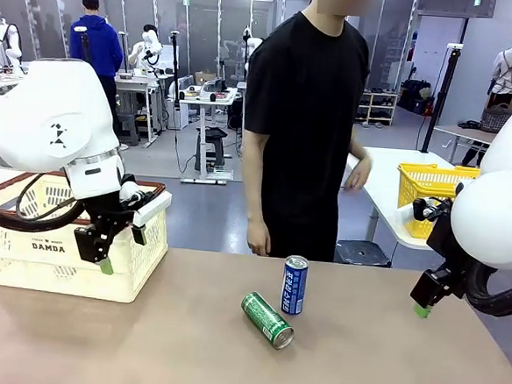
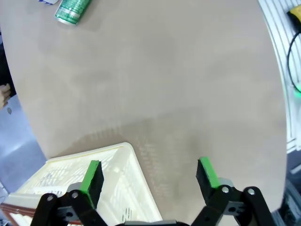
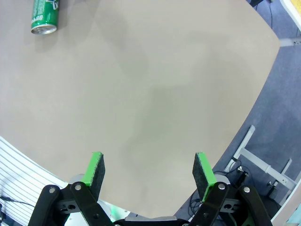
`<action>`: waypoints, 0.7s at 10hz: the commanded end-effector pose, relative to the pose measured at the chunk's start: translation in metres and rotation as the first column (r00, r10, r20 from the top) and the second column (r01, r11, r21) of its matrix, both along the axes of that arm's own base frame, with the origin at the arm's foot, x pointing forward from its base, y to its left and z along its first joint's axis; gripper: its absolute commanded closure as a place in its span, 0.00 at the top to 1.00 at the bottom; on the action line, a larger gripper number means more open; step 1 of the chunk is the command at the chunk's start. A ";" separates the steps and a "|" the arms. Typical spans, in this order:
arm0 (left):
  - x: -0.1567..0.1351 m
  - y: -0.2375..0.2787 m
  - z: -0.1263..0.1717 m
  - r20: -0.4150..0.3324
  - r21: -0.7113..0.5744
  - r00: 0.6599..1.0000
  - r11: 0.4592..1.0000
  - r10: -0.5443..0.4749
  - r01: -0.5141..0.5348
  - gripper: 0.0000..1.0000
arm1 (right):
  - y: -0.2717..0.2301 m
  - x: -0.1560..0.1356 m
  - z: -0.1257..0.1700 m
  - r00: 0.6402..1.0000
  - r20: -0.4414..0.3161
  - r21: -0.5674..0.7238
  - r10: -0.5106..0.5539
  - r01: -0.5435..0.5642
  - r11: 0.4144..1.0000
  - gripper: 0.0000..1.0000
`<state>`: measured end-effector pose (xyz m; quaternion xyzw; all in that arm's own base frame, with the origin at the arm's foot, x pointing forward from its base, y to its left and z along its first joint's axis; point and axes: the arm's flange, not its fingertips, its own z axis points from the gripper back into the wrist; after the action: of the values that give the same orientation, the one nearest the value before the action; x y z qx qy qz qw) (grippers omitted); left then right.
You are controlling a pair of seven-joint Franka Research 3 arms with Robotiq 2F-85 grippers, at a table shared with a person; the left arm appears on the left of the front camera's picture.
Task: Place the drinks into the Shopping basket.
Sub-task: Pick up one drink and place it into the Shopping basket.
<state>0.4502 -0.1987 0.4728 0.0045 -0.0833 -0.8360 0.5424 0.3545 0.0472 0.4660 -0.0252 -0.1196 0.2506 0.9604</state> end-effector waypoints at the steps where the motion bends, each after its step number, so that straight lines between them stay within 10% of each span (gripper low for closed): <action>1: 0.004 -0.008 0.001 0.023 -0.019 0.999 1.000 -0.025 0.025 1.00 | 0.000 -0.001 0.001 1.000 -0.002 0.001 0.002 -0.002 1.000 0.94; 7: 0.031 -0.123 -0.004 0.000 0.068 0.974 0.972 -0.227 0.226 1.00 | 0.000 -0.001 0.001 1.000 -0.002 0.001 0.002 -0.002 1.000 0.94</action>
<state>0.4687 -0.3078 0.4665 0.0114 -0.0750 -0.8881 0.4533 0.3545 0.0473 0.4661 -0.0253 -0.1196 0.2506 0.9603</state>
